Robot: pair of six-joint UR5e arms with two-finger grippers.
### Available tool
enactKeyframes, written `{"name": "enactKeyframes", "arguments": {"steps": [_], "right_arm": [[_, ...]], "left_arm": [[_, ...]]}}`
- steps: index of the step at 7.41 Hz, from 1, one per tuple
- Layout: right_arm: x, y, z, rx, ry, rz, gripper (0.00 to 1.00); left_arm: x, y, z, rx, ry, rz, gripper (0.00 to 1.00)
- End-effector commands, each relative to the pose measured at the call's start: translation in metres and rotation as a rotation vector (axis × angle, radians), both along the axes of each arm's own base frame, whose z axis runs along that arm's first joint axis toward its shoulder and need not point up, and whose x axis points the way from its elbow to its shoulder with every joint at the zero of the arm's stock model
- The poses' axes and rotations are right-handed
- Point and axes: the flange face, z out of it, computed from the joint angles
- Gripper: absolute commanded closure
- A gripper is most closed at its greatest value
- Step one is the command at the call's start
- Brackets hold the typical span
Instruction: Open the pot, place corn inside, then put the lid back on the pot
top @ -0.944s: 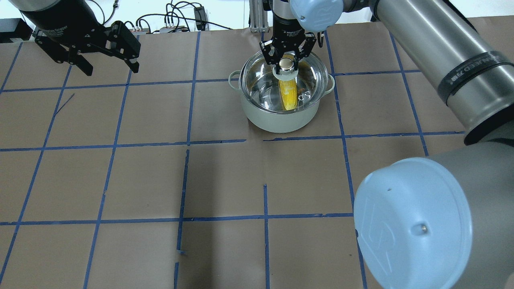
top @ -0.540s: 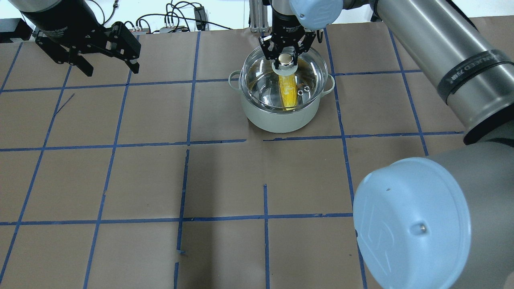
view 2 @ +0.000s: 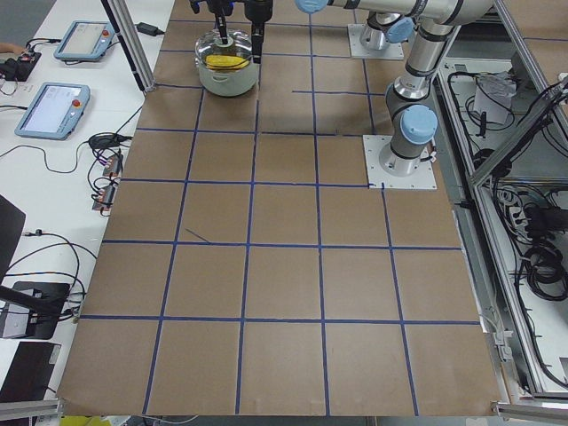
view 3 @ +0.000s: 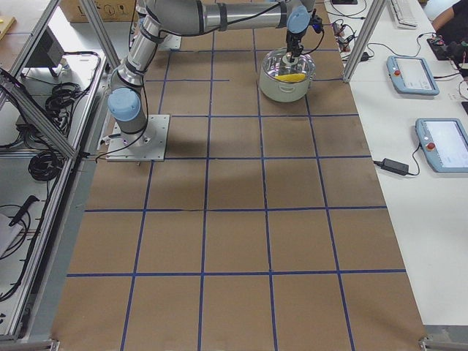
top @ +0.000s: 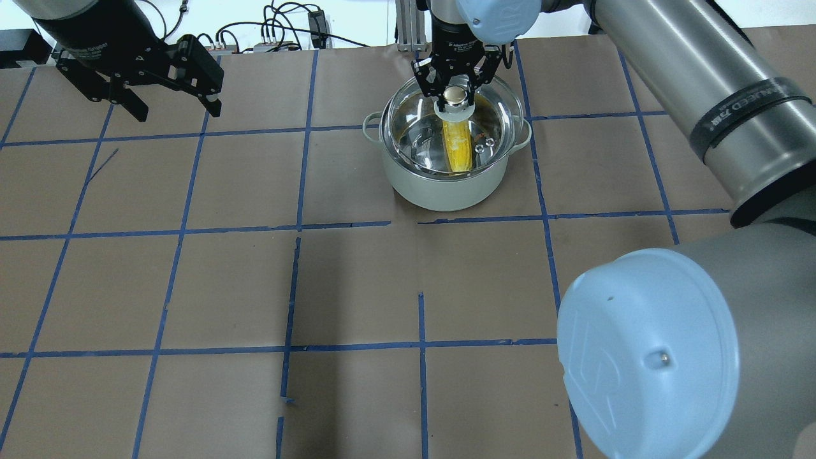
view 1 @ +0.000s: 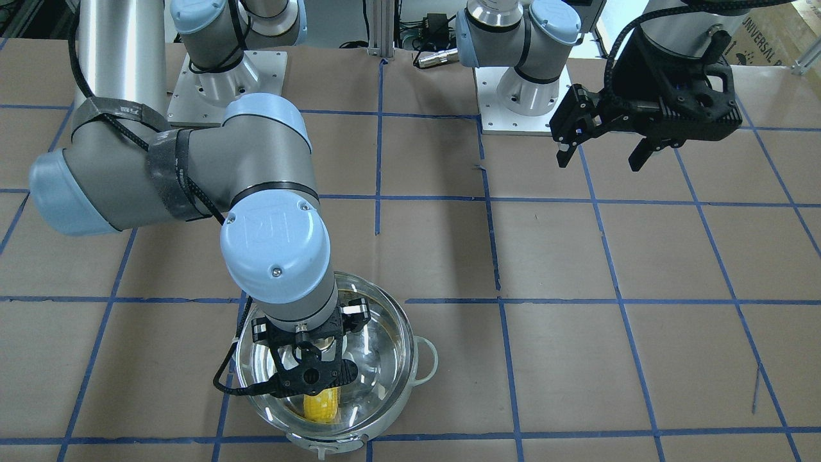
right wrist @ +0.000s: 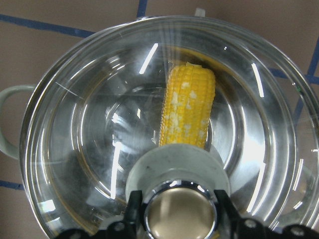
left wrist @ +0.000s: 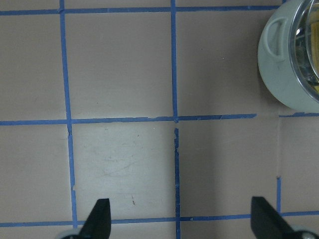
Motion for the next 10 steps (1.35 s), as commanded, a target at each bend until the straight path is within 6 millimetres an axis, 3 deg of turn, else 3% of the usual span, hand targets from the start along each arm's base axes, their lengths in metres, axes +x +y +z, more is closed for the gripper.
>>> {"name": "enactKeyframes", "arguments": {"steps": [1,10], "right_arm": [[0.0027,0.0049,-0.0027,0.031,0.006,-0.003,0.53],[0.0023,-0.0019,-0.0043,0.018,-0.011,-0.006,0.53]], "left_arm": [[0.0004,-0.0001,0.0,0.0,0.0,0.001,0.0],[-0.0005,0.0009,-0.0009,0.003,0.0,-0.001,0.0]]}}
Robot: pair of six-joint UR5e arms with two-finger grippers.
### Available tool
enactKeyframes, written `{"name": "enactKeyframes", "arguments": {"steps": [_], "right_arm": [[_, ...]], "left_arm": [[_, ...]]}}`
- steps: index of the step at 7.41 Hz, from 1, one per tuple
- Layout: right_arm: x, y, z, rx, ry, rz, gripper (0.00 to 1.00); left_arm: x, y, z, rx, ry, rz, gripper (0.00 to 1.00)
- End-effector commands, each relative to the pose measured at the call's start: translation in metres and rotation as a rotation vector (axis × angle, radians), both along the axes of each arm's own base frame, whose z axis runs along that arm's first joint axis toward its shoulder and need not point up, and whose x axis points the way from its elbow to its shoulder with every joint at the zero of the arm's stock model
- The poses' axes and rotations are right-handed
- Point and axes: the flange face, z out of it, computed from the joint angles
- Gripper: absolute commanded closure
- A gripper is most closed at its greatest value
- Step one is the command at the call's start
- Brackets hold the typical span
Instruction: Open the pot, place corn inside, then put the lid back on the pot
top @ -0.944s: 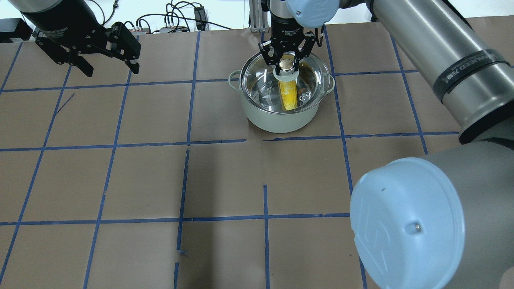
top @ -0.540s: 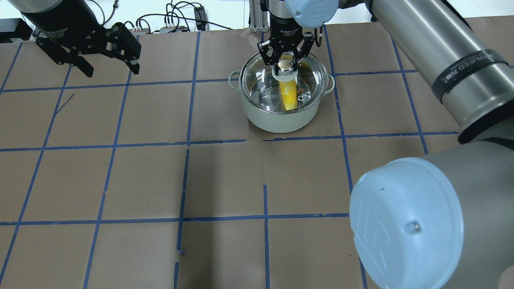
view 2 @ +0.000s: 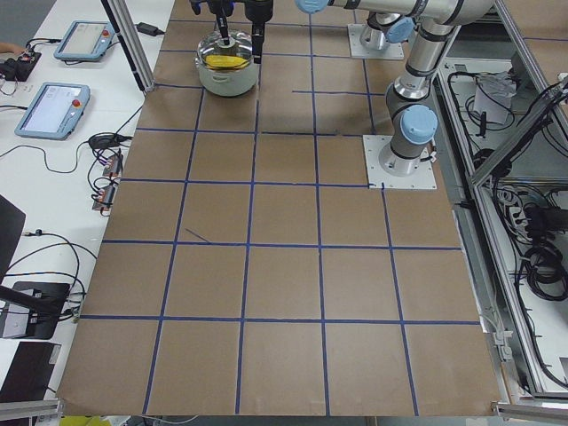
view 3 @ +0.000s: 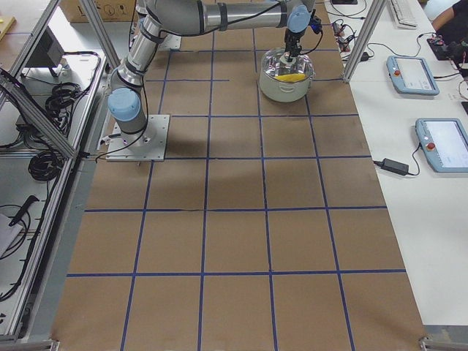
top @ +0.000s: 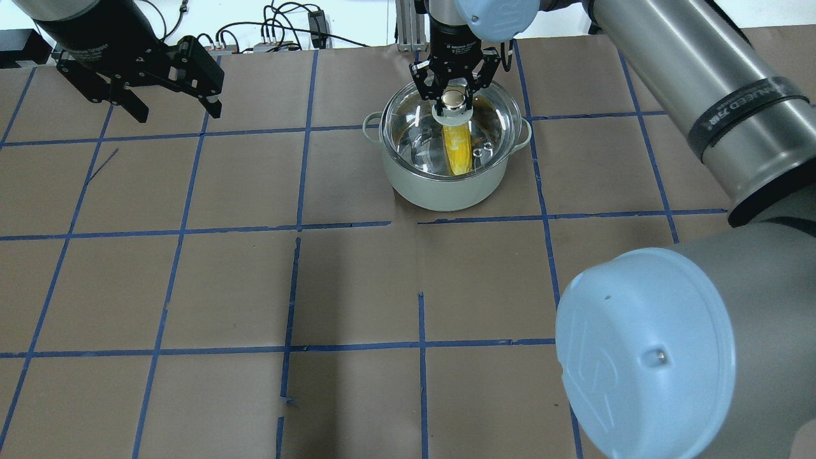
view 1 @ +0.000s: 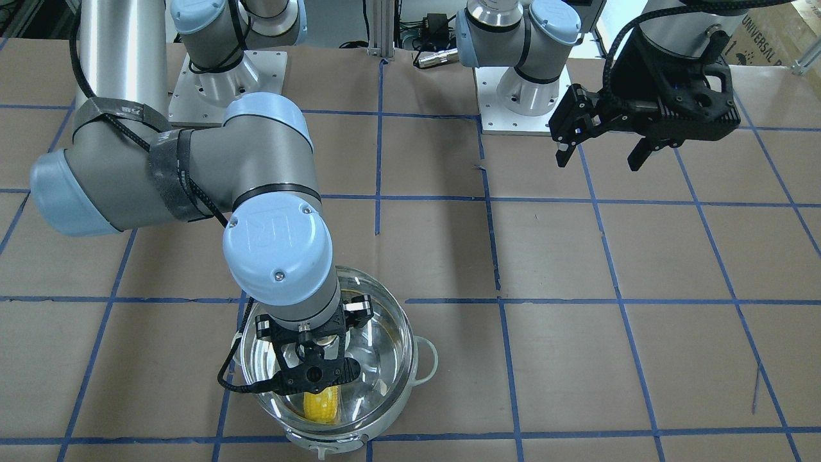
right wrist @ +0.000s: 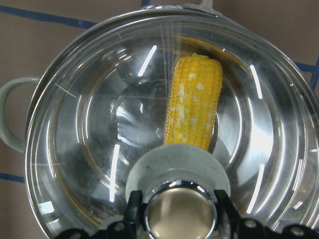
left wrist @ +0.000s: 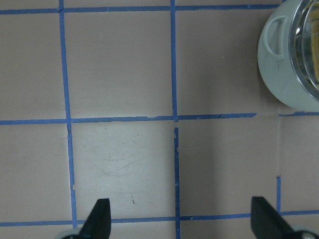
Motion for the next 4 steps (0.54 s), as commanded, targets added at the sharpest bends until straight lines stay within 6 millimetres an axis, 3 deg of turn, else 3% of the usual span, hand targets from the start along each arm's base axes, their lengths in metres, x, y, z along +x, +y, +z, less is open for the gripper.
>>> {"name": "enactKeyframes", "arguments": {"steps": [1,4], "right_arm": [[0.0001,-0.0023,-0.0057,0.005,0.002,0.0,0.53],[-0.0002,-0.0021,-0.0046,0.003,0.005,0.0,0.52]], "left_arm": [[-0.0002,0.0,0.0,0.0,0.0,0.0,0.0],[0.0005,-0.0001,0.0,0.0,0.0,0.001,0.0]]}}
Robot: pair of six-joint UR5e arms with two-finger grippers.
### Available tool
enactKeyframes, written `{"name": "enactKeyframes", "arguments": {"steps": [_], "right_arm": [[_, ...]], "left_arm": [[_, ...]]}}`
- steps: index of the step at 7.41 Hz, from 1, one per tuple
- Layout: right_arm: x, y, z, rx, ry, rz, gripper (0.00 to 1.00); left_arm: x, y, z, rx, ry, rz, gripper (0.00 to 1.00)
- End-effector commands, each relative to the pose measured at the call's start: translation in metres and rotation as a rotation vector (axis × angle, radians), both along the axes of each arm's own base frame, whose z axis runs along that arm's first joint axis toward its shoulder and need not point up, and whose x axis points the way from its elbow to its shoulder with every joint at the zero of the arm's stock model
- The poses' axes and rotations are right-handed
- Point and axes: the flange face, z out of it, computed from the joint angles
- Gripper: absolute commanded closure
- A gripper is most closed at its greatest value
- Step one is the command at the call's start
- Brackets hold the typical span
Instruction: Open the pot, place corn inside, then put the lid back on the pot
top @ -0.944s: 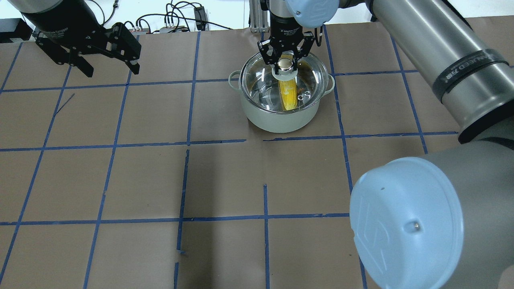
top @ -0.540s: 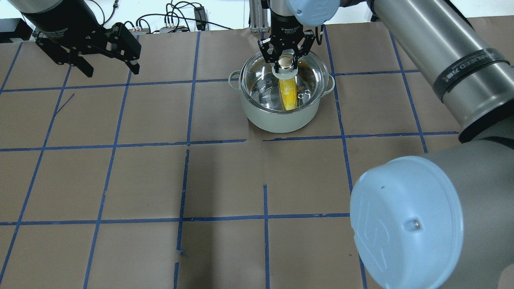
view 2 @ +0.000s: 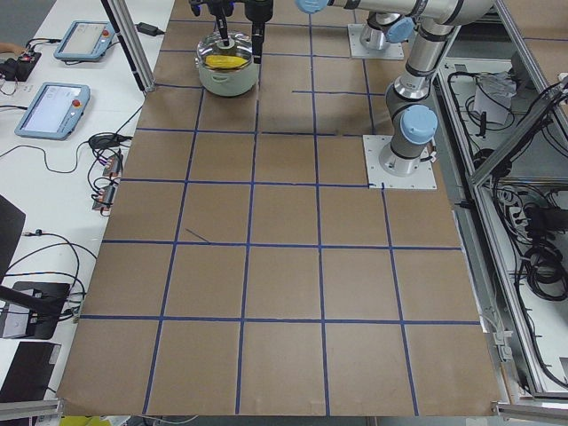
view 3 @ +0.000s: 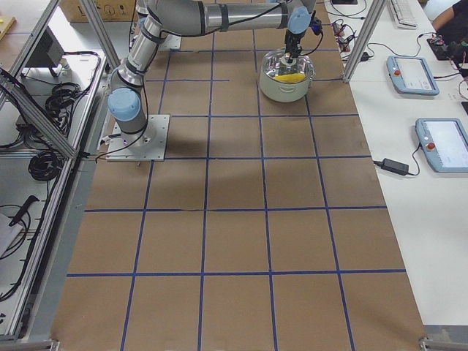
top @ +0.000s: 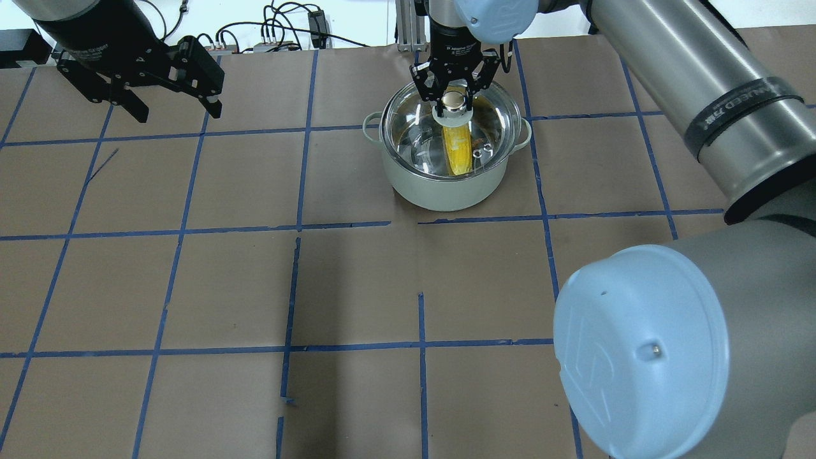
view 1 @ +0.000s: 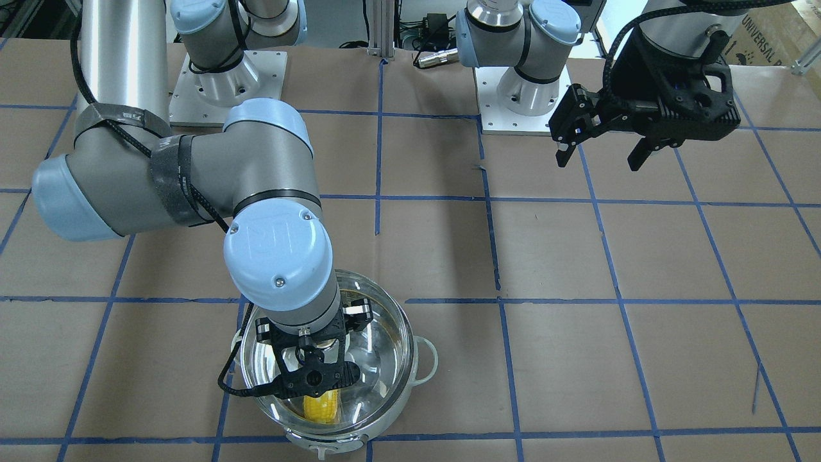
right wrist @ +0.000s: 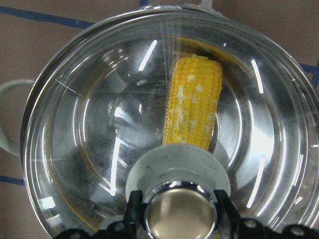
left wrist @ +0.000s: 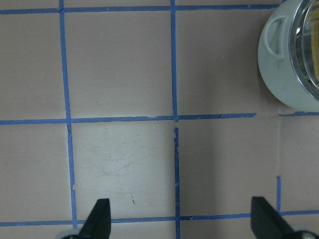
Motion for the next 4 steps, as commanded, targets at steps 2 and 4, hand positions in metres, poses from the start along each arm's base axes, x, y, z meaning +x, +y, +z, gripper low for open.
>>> {"name": "enactKeyframes", "arguments": {"steps": [2,4], "right_arm": [[0.0005,-0.0012,-0.0048,0.006,-0.001,0.004,0.44],[0.0027,0.0002,-0.0037,0.003,0.007,0.007,0.35]], "left_arm": [[-0.0001,0.0,0.0,0.0,0.0,0.0,0.0],[-0.0001,0.0,0.0,0.0,0.0,0.0,0.0]]}}
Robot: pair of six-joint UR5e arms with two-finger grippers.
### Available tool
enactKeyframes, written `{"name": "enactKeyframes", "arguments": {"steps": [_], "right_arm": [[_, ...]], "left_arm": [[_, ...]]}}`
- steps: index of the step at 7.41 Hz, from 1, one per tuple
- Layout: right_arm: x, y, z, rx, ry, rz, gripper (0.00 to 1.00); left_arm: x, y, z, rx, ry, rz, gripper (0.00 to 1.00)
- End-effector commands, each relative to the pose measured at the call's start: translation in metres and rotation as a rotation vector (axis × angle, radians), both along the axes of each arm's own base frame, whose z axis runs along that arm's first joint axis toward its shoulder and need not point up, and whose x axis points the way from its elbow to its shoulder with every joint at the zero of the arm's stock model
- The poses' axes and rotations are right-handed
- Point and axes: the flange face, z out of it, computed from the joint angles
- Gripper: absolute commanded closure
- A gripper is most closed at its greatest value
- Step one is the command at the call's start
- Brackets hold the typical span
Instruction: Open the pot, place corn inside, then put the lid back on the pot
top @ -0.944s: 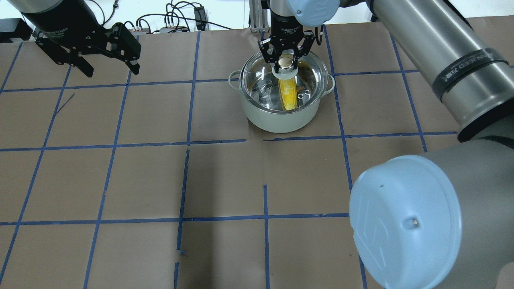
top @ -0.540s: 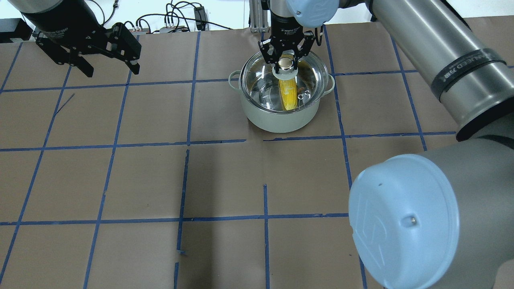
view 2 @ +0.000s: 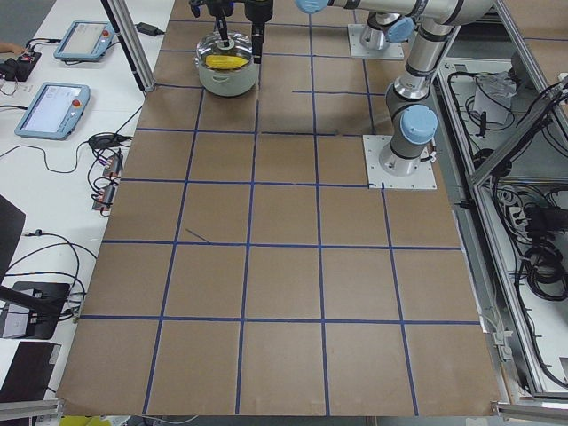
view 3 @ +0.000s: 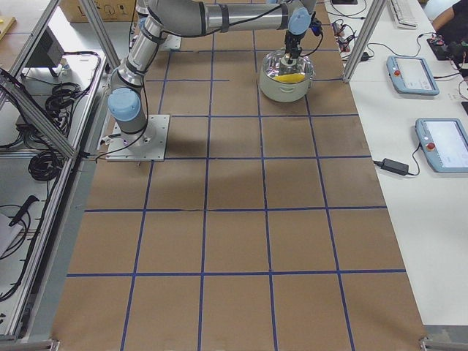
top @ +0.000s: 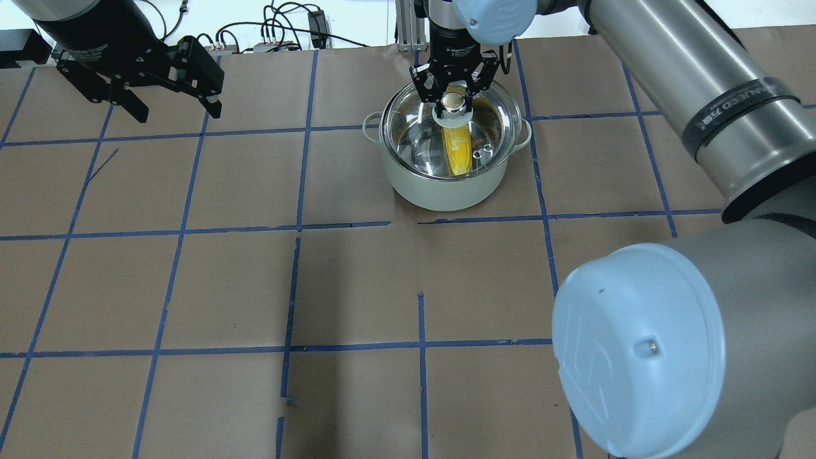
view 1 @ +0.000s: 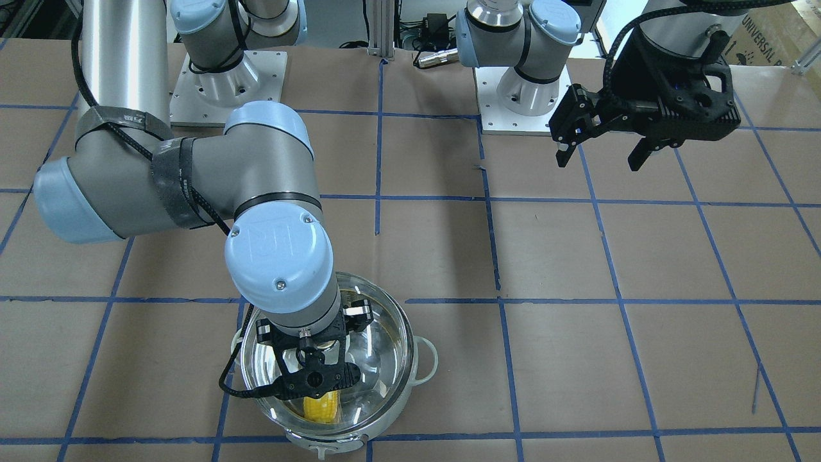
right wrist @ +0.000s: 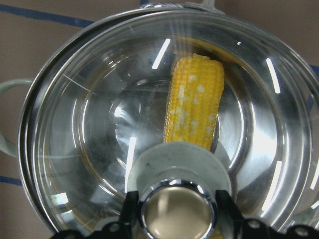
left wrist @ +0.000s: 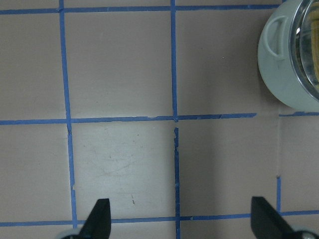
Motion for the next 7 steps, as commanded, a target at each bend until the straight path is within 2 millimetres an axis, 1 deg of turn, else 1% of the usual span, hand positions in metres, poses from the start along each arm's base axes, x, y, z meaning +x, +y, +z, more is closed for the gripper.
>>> {"name": "enactKeyframes", "arguments": {"steps": [1,4,7], "right_arm": [[0.0034,0.0019,-0.0004,0.001,0.002,0.003,0.35],[0.0039,0.002,-0.0004,0.002,-0.002,0.002,0.36],[0.0039,0.0018,0.0003,0.0,-0.002,-0.008,0.47]], "left_arm": [[-0.0001,0.0,0.0,0.0,0.0,0.0,0.0],[-0.0001,0.0,0.0,0.0,0.0,0.0,0.0],[0.0,0.0019,0.0022,-0.003,-0.002,0.0,0.0]]}}
